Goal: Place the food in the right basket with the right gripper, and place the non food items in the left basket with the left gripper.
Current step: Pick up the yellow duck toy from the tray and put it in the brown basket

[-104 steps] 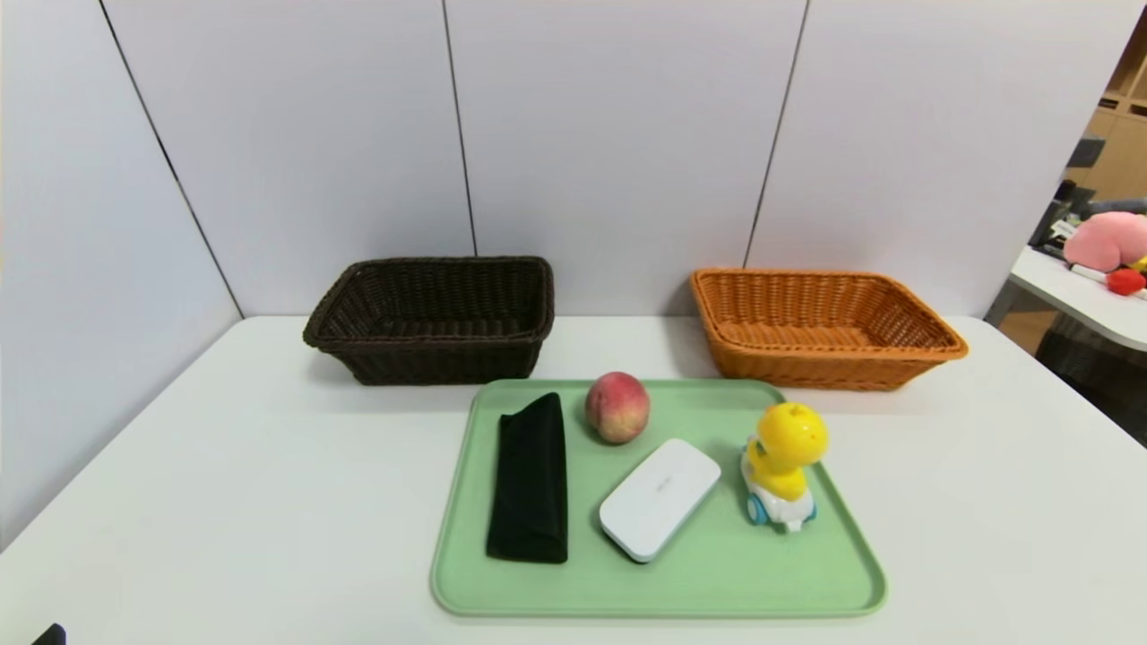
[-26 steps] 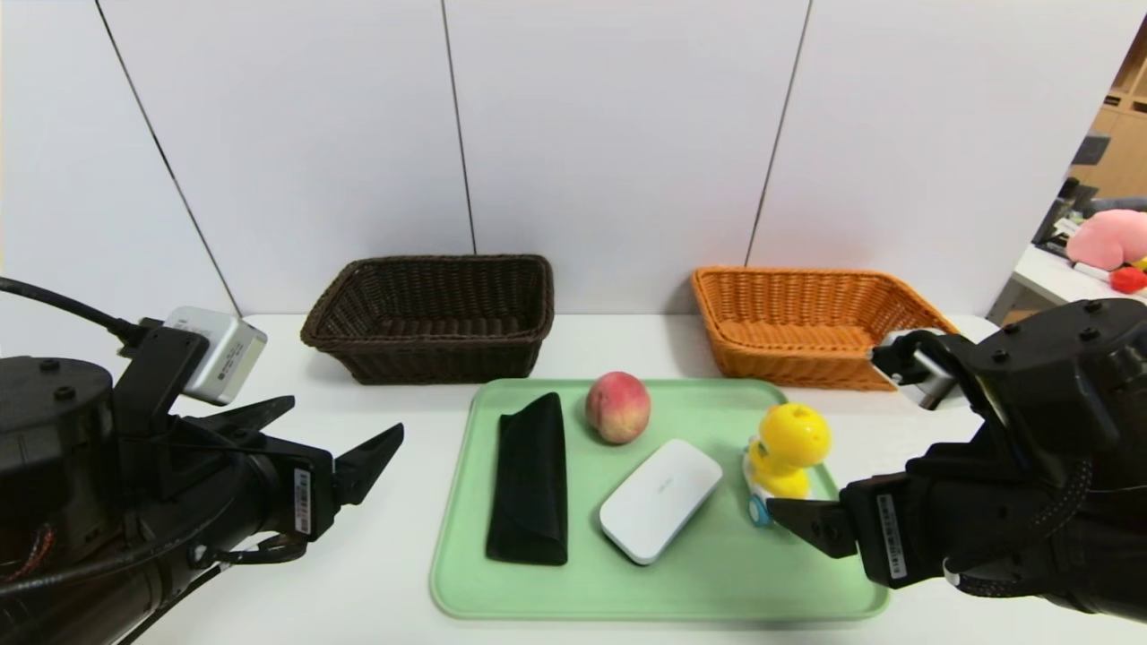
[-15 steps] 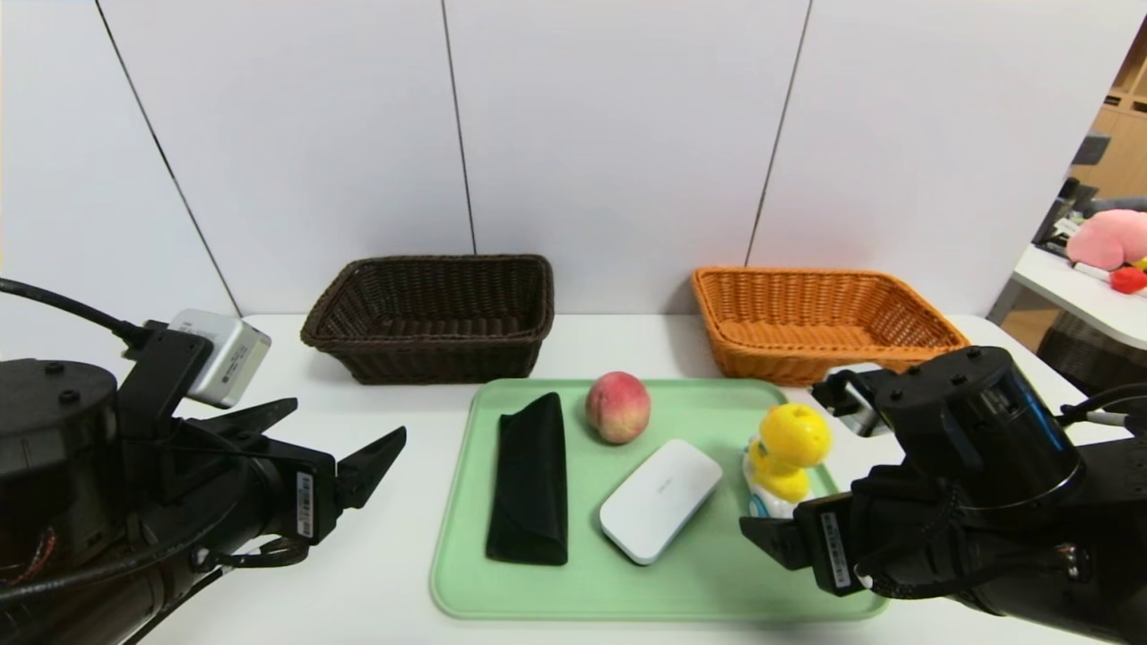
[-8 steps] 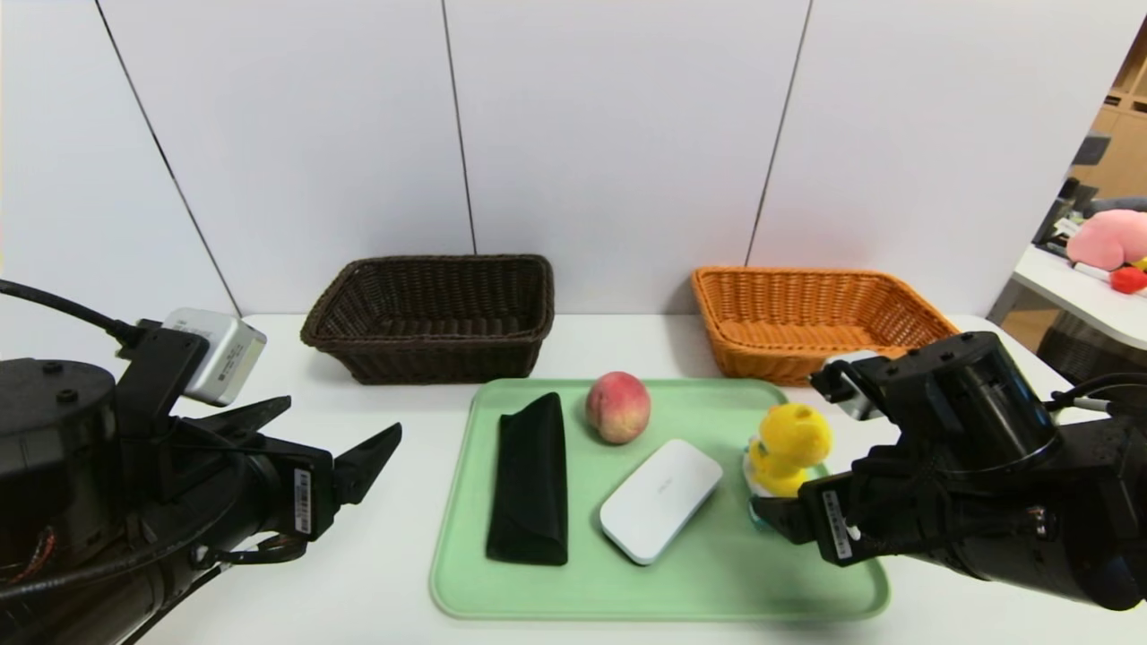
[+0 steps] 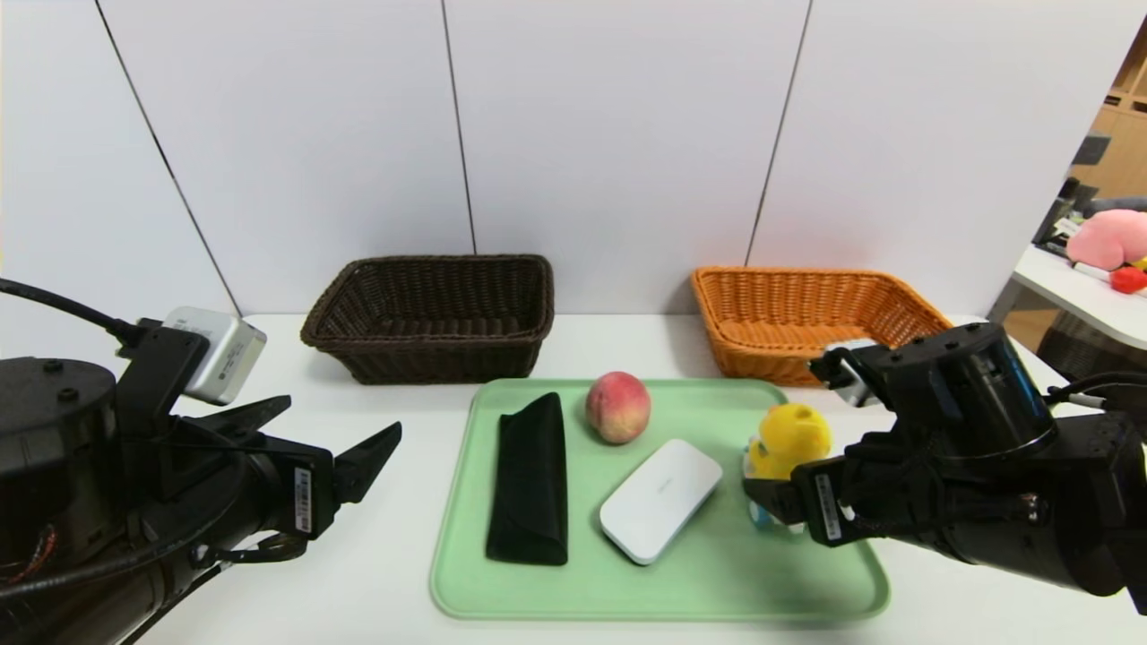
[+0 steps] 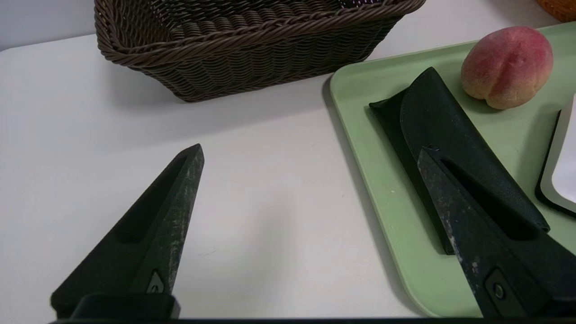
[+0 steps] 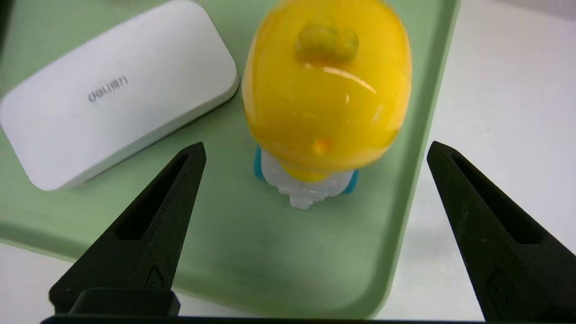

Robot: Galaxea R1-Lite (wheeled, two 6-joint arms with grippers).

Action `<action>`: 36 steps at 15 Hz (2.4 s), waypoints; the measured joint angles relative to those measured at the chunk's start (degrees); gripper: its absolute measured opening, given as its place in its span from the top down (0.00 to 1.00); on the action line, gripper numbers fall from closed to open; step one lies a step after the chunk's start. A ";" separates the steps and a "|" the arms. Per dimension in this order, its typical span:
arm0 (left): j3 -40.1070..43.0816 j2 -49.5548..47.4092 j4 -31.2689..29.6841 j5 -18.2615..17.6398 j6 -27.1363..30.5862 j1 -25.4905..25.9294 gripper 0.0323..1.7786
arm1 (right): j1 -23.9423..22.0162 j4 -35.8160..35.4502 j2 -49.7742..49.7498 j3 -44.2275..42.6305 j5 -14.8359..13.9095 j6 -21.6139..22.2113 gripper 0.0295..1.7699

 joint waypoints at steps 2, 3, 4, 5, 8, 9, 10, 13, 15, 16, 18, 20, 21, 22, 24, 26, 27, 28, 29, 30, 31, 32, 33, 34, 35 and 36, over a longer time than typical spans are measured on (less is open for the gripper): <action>0.06 0.00 0.00 -0.02 -0.02 -0.05 0.05 | -0.59 -1.21 0.90 0.33 0.23 -0.63 0.04; 0.11 0.00 0.00 0.00 0.00 -0.02 0.05 | -0.68 -1.45 1.32 0.38 0.26 -0.71 0.04; 0.13 0.00 0.00 0.04 0.02 -0.05 0.05 | -0.72 -2.01 1.74 0.38 0.26 -0.68 0.04; 0.13 0.00 0.02 0.06 0.00 -0.05 0.05 | -0.83 -3.19 2.40 0.40 0.23 -0.71 0.04; 0.13 -0.02 -0.02 0.12 0.00 -0.05 0.05 | -1.05 -4.62 4.30 0.52 0.15 -0.71 0.04; 0.13 -0.05 -0.05 0.17 0.00 -0.05 0.05 | -1.10 -5.42 4.85 0.57 0.17 -0.71 0.04; 0.17 -0.07 -0.02 0.17 0.02 -0.02 0.05 | -1.16 -5.71 5.40 0.74 0.17 -0.84 0.04; 0.22 -0.13 -0.05 0.11 0.00 0.00 0.05 | -1.79 -5.67 6.84 0.85 0.06 -1.01 0.04; 0.22 -0.13 -0.06 0.06 0.00 -0.02 0.05 | -2.17 -5.73 7.47 0.85 0.06 -1.04 0.04; 0.20 -0.13 -0.06 0.06 0.00 -0.02 0.05 | -2.21 -5.71 7.74 0.88 0.06 -1.04 0.04; 0.17 -0.20 -0.06 0.06 0.00 0.00 0.05 | -2.49 -5.97 8.52 0.88 0.12 -1.04 0.04; 0.23 -0.35 -0.06 0.09 0.00 0.00 0.05 | -2.71 -8.66 9.56 1.05 0.20 -1.15 0.04; 0.23 -0.40 -0.06 0.09 0.02 0.01 0.05 | -2.76 -9.64 9.98 1.13 0.20 -1.38 0.04; 0.28 -0.44 -0.06 0.09 0.00 0.00 0.05 | -2.76 -9.90 10.36 1.21 0.15 -1.71 0.04; 0.37 -0.49 -0.06 0.06 0.00 0.00 0.05 | -2.80 -10.06 10.86 1.01 0.17 -1.84 0.04; 0.37 -0.51 -0.06 0.04 0.00 0.00 0.05 | -2.80 -10.11 11.11 0.77 0.15 -2.04 0.04; 0.34 -0.51 -0.06 0.04 0.00 -0.02 0.05 | -2.80 -10.11 11.08 0.66 0.12 -2.11 0.04; 0.34 -0.51 -0.09 -0.02 -0.05 -0.05 0.05 | -2.80 -10.11 11.06 0.57 0.06 -2.22 0.04; 0.34 -0.51 -0.06 -0.02 -0.07 0.00 0.05 | -2.80 -10.11 11.02 0.55 0.02 -2.52 0.04; 0.37 -0.51 -0.06 -0.02 -0.09 0.01 0.05 | -2.80 -10.11 10.97 0.44 -0.09 -2.91 0.04; 0.39 -0.51 -0.06 -0.02 -0.09 0.01 0.05 | -2.80 -10.06 10.91 0.22 -0.22 -3.02 0.04; 0.39 -0.49 -0.06 -0.05 -0.07 0.04 0.05 | -2.82 -10.03 10.80 -0.09 -0.35 -3.08 0.04; 0.39 -0.51 -0.06 -0.07 -0.09 0.04 0.05 | -2.84 -10.03 10.73 -0.20 -0.49 -3.28 0.04; 0.39 -0.51 -0.06 -0.05 -0.09 0.01 0.05 | -2.86 -10.01 10.69 -0.30 -0.55 -3.39 0.04; 0.45 -0.51 -0.06 -0.07 -0.11 0.01 0.05 | -2.91 -10.03 10.62 -0.30 -0.57 -3.46 0.04; 0.50 -0.51 -0.06 -0.09 -0.16 0.01 0.05 | -2.95 -10.06 10.61 -0.34 -0.60 -3.50 0.04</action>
